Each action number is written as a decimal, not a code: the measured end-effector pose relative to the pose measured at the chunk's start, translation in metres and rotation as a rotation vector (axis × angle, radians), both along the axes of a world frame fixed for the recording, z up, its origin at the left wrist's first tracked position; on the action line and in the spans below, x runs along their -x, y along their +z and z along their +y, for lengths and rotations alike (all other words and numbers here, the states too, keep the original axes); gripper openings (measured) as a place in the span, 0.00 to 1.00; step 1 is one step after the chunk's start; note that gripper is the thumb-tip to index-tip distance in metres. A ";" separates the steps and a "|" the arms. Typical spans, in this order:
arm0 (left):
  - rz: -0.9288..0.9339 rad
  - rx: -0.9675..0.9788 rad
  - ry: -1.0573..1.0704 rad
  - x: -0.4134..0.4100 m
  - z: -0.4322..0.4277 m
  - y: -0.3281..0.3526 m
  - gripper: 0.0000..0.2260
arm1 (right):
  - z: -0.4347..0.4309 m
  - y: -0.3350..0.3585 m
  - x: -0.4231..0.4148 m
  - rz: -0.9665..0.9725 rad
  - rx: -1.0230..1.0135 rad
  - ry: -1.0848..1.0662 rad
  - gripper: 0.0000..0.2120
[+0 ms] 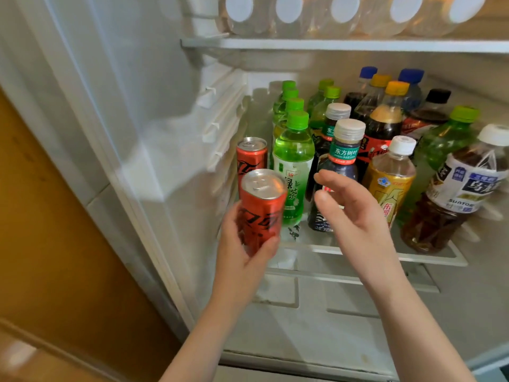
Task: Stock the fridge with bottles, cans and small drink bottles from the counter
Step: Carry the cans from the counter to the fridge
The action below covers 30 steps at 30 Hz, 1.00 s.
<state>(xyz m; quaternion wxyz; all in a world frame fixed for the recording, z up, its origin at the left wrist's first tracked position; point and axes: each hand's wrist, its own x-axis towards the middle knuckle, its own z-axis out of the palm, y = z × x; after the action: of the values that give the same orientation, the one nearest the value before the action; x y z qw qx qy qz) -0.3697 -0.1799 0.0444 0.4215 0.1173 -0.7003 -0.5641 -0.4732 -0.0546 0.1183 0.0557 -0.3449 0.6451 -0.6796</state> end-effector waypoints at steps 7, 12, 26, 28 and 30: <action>0.020 -0.039 0.174 0.026 -0.025 0.001 0.33 | 0.021 -0.022 0.001 -0.174 0.118 -0.176 0.05; -0.088 0.017 0.286 0.048 -0.034 0.000 0.32 | 0.033 -0.044 0.005 -0.171 0.047 -0.289 0.05; -0.091 0.047 0.441 0.075 -0.039 0.000 0.33 | 0.054 -0.067 0.005 -0.145 -0.105 -0.392 0.05; -0.094 0.069 0.453 0.070 -0.036 -0.002 0.32 | 0.056 -0.068 0.005 -0.153 -0.102 -0.391 0.06; -0.070 0.089 0.463 0.063 -0.031 -0.004 0.30 | 0.057 -0.069 0.005 -0.160 -0.100 -0.391 0.05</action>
<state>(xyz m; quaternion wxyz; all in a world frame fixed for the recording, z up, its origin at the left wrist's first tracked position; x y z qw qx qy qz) -0.4324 -0.2105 0.0402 0.5199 0.2754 -0.6930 -0.4166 -0.4780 0.0027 0.0497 -0.0091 -0.1548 0.7261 -0.6699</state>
